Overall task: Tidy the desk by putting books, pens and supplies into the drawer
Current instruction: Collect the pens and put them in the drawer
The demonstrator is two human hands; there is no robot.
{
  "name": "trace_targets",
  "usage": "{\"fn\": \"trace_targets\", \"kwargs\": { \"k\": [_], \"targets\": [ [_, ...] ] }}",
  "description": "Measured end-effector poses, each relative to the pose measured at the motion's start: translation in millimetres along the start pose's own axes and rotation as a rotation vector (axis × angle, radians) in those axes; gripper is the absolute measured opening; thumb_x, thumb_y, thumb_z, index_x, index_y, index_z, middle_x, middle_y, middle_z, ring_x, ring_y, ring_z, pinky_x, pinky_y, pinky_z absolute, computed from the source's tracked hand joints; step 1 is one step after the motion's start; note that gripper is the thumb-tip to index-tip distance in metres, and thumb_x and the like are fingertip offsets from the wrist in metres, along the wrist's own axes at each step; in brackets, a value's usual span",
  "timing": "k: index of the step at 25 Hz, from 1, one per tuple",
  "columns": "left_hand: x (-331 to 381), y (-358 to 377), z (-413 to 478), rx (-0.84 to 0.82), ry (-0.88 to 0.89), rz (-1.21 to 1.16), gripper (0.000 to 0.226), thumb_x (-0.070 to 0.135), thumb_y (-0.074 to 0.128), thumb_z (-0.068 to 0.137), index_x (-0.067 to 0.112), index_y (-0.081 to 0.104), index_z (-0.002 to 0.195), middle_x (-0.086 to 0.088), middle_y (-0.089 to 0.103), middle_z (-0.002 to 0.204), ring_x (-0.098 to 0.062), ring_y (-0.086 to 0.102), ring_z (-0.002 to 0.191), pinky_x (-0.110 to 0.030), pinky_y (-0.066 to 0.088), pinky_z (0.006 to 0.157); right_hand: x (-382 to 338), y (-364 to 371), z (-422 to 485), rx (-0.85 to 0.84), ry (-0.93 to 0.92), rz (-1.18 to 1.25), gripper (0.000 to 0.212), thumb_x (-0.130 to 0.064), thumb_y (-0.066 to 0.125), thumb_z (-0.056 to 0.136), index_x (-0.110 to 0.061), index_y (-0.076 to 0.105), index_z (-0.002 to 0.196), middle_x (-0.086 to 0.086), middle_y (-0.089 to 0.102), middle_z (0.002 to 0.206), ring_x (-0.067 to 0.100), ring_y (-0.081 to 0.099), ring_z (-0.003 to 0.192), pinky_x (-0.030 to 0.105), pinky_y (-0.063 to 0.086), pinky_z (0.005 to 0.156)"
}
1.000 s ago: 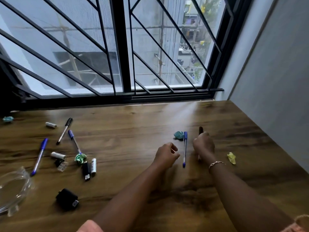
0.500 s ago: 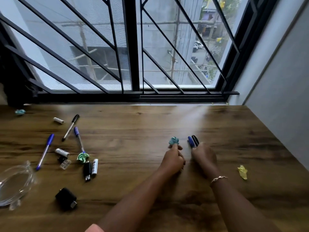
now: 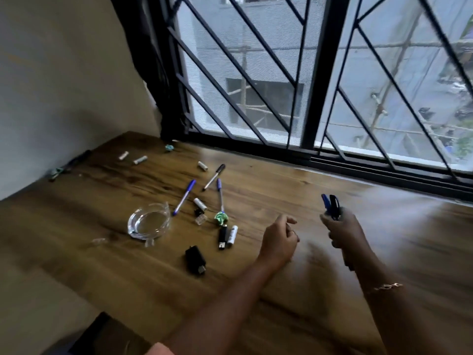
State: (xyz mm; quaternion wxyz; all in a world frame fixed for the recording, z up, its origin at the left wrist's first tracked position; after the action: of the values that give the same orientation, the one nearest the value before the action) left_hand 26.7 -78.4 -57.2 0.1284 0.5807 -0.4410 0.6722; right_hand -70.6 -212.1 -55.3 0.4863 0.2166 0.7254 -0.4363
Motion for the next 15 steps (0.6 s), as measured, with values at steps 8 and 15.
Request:
{"fn": "trace_targets", "kwargs": {
  "k": [8,15],
  "targets": [
    [-67,-140,35,0.285,-0.184,-0.109,0.02,0.004,0.043,0.09,0.02,0.053,0.098,-0.009,0.067,0.096,-0.024,0.063,0.083,-0.033,0.051,0.071,-97,167,44,-0.22,-0.08,-0.16,0.012,-0.01,0.065,0.083,-0.011,0.056,0.075,0.004,0.054,0.066,0.012,0.047,0.052,0.021,0.036,0.042],
    [-115,-186,60,0.26,-0.207,-0.083,0.029,0.0,0.046,0.08,0.029,0.052,0.084,-0.01,0.062,0.085,-0.029,0.061,0.081,-0.05,0.053,0.079,-111,242,68,-0.12,-0.134,-0.556,0.033,-0.03,0.069,0.08,-0.003,0.061,0.097,0.013,0.064,0.093,0.024,0.054,0.077,0.03,0.039,0.058]
  ]
}}
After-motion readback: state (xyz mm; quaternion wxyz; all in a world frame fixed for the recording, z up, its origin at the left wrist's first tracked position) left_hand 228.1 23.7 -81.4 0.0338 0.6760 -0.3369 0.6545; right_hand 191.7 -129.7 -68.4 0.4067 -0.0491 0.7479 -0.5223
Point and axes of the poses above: each hand's wrist, its own z-axis towards the middle knuckle, its own y-axis out of the palm, x = y × z, the point moved 10 cm from there along z, towards the middle knuckle
